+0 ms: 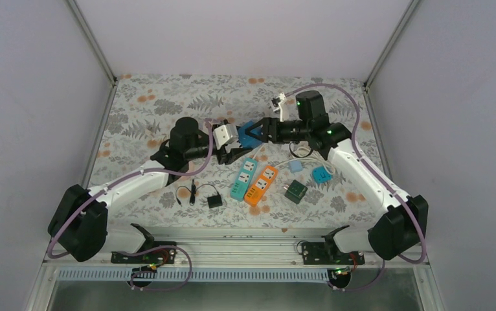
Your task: Insert the plug
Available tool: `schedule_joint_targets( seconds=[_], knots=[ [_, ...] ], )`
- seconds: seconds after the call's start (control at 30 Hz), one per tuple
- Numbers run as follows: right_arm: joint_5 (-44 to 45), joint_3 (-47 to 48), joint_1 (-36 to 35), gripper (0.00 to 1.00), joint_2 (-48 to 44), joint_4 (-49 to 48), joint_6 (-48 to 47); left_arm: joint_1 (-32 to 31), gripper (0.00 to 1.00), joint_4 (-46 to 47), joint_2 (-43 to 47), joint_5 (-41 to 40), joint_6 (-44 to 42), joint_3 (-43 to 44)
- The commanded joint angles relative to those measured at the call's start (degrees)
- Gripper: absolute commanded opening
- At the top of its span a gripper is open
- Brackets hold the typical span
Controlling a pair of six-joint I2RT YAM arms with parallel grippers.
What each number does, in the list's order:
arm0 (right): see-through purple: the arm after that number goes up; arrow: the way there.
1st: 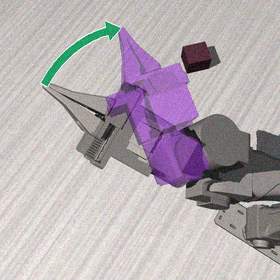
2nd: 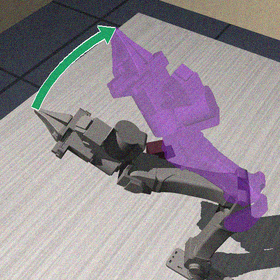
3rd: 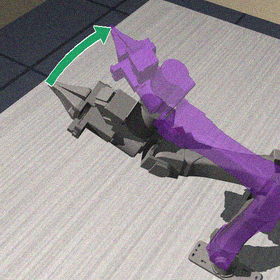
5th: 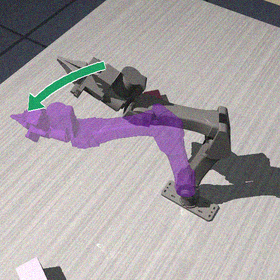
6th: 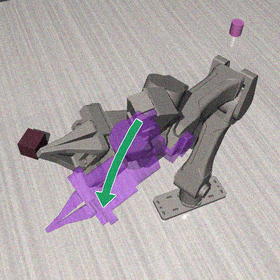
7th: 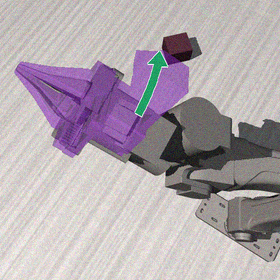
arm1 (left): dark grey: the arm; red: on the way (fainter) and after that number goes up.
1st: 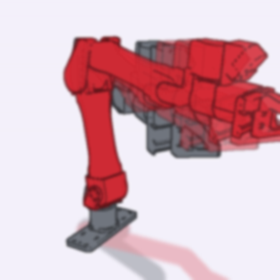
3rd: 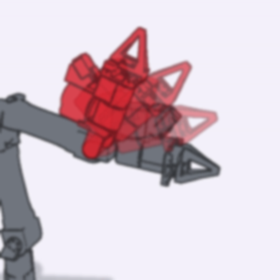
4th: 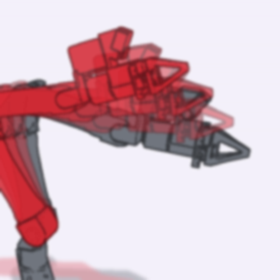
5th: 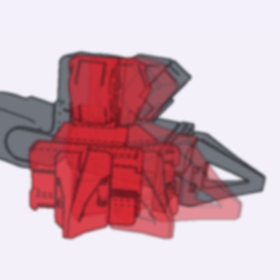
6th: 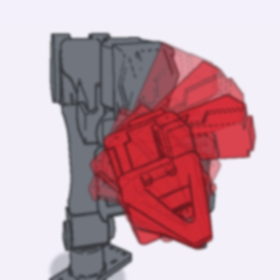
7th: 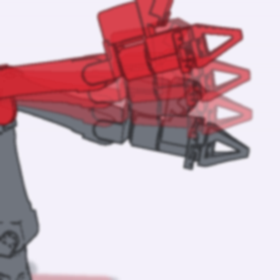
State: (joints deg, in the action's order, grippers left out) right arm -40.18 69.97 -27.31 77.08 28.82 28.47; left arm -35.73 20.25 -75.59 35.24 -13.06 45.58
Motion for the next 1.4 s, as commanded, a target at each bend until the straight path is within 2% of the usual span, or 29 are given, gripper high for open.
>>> schedule_joint_targets(
  seconds=[0.0, 0.07, 0.13, 0.23, 0.37, 0.43, 0.6, 0.7, 0.83, 1.03, 1.2, 1.37],
  knots=[
    [-9.66, -3.20, -0.05, 0.61, 0.51, -6.07, 6.29, 0.39, 0.53, 0.66, -0.63, 2.37, -2.77, 3.65],
    [-8.55, -3.35, -0.11, 0.55, 0.15, -6.48, 6.45, 0.39, 0.53, 0.26, -0.74, 1.67, -2.15, 3.66],
    [-7.25, -3.59, -0.09, 0.52, 0.01, -6.54, 6.14, 0.39, 0.59, 0.40, -0.78, 0.30, -0.73, 3.27],
    [-4.84, -4.49, -0.07, 0.49, 0.17, -7.96, 6.71, 0.34, 0.79, 0.09, -0.73, -5.42, 2.59, 2.80],
    [4.06, -4.49, -0.09, 0.49, 1.10, -8.94, 6.68, 0.38, 0.90, 0.83, 1.50, -16.49, 8.28, 0.62],
    [8.67, -3.98, -0.08, 0.49, 2.10, -9.06, 6.08, 0.39, 1.00, 1.68, 4.24, -22.85, 10.72, -1.91],
    [20.63, -2.09, -0.87, 0.50, 6.18, -9.70, 3.88, 0.48, 1.00, 0.14, 13.57, -37.88, 17.17, -5.72],
    [26.76, -0.93, -2.25, 0.50, 10.01, -11.00, 2.67, 0.48, 1.00, -5.54, 18.20, -48.76, 20.49, -4.45],
    [34.67, 2.73, -5.47, 0.51, 16.29, -11.77, 1.06, 0.48, 1.00, -14.42, 22.93, -57.19, 22.83, -0.53],
    [41.07, 10.51, -8.42, 0.51, 25.85, -11.11, -0.48, 0.44, 1.00, -24.35, 27.74, -62.09, 21.93, 5.04],
    [46.10, 14.75, -9.80, 0.51, 31.10, -9.02, -1.00, 0.44, 1.00, -24.95, 31.31, -67.44, 17.90, 5.96],
    [46.64, 18.84, -10.77, 0.51, 35.40, -7.33, -1.28, 0.46, 1.00, -24.37, 33.99, -67.15, 17.97, 4.86]
  ],
)
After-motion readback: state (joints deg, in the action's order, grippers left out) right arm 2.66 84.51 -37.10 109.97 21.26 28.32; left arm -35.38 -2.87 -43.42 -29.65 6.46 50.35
